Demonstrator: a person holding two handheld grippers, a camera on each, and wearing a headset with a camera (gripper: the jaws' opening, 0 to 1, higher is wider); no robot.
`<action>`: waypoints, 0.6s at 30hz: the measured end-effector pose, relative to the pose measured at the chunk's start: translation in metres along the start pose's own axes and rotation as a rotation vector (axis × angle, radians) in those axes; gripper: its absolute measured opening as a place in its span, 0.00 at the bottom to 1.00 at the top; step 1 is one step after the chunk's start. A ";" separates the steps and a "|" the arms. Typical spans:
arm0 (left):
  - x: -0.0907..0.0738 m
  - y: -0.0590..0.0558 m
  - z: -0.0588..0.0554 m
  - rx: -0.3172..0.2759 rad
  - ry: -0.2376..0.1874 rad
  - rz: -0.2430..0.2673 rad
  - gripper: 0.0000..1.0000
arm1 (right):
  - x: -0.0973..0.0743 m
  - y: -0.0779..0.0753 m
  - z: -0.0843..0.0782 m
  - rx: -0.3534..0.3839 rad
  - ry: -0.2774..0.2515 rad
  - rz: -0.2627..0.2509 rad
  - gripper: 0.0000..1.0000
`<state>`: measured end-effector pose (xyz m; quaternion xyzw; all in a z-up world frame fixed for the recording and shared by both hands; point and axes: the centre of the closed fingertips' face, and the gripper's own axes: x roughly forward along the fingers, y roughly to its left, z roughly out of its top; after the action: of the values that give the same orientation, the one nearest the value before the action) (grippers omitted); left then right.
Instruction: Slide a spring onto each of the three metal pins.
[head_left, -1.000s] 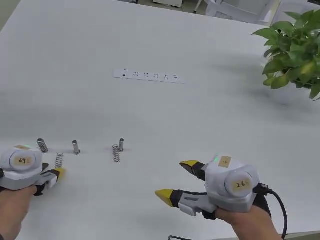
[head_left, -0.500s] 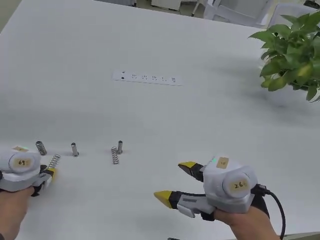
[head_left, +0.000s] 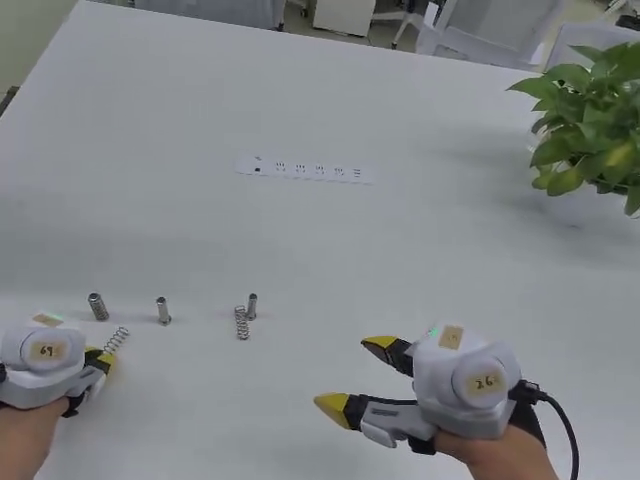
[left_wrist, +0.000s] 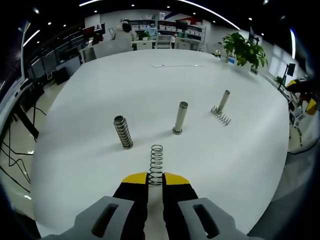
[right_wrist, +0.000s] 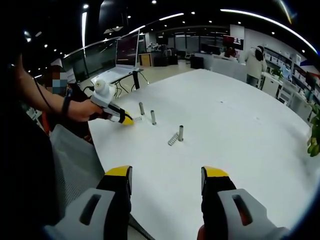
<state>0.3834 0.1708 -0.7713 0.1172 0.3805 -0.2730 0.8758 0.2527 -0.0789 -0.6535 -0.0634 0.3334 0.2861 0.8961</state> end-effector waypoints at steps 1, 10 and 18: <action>-0.003 0.000 -0.002 -0.001 -0.002 -0.001 0.03 | 0.001 0.001 0.000 0.000 -0.001 0.002 0.54; -0.022 -0.005 -0.008 -0.012 -0.013 -0.046 0.03 | 0.009 0.011 0.001 0.000 0.000 0.033 0.54; -0.039 -0.013 -0.007 -0.011 -0.037 -0.072 0.03 | 0.013 0.016 0.000 0.015 -0.003 0.052 0.53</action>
<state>0.3501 0.1775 -0.7476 0.0937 0.3696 -0.3042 0.8730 0.2520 -0.0598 -0.6603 -0.0475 0.3355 0.3069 0.8894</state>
